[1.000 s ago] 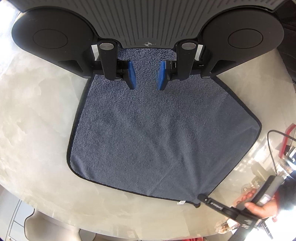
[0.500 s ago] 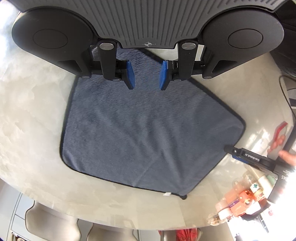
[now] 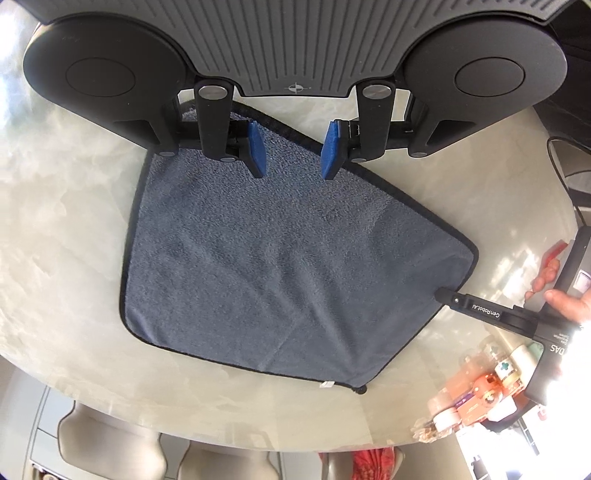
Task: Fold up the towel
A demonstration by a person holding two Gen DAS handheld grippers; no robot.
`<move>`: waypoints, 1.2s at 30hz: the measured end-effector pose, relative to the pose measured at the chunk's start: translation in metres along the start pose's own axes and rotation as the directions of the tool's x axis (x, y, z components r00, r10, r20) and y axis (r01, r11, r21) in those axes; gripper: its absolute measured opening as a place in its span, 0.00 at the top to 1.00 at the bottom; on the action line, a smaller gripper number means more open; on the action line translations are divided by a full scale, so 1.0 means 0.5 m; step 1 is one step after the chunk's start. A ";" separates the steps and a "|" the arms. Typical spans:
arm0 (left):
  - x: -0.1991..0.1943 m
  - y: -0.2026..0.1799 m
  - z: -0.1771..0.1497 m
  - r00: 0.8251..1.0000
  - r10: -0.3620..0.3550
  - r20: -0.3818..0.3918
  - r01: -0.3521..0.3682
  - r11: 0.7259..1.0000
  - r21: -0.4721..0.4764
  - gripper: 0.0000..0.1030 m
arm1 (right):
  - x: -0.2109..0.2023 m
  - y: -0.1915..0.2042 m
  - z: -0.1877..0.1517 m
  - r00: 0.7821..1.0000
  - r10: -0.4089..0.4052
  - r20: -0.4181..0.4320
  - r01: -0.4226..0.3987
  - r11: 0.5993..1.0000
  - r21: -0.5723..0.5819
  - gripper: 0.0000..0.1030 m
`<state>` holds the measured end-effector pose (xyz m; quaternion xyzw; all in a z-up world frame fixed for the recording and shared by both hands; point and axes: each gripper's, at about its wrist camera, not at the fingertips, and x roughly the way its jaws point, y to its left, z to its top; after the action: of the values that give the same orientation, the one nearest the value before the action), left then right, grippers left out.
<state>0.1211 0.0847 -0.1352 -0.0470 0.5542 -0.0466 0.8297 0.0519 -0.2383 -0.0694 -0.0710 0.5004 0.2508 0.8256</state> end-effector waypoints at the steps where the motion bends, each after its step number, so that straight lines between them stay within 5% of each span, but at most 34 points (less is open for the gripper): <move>1: 0.001 0.001 0.002 1.000 -0.003 -0.001 0.003 1.000 -0.011 0.94 | -0.001 -0.001 -0.001 1.000 -0.001 0.001 0.001 1.000 0.003 0.67; 9: -0.010 0.010 0.021 0.994 -0.106 -0.009 0.104 0.989 -0.103 0.95 | -0.007 0.019 -0.001 0.998 0.054 0.024 -0.054 0.998 -0.021 0.66; 19: -0.012 -0.004 0.041 0.987 -0.155 -0.050 0.149 0.983 -0.109 0.94 | 0.105 0.223 0.066 0.971 0.234 0.052 -0.212 0.940 -0.267 0.65; 23: -0.023 0.010 0.043 0.986 -0.160 -0.051 0.153 0.980 -0.125 0.94 | 0.158 0.275 0.097 0.957 0.276 0.092 -0.251 0.942 -0.224 0.65; 29: -0.028 0.022 0.043 0.985 -0.165 -0.047 0.158 0.979 -0.129 0.94 | 0.198 0.329 0.113 0.959 0.257 0.115 -0.231 0.952 -0.202 0.65; 33: -0.025 0.024 0.046 0.984 -0.173 -0.049 0.166 0.978 -0.124 0.94 | 0.214 0.363 0.119 0.968 0.212 0.137 -0.186 0.966 -0.180 0.49; 36: -0.027 0.026 0.046 0.982 -0.182 -0.051 0.175 0.977 -0.118 0.94 | 0.228 0.388 0.121 0.977 0.156 0.147 -0.125 0.972 -0.201 0.48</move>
<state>0.1377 0.0999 -0.1157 -0.1421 0.5747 -0.0910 0.8008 0.0479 -0.0094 -0.1120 -0.0934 0.4095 0.3603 0.8329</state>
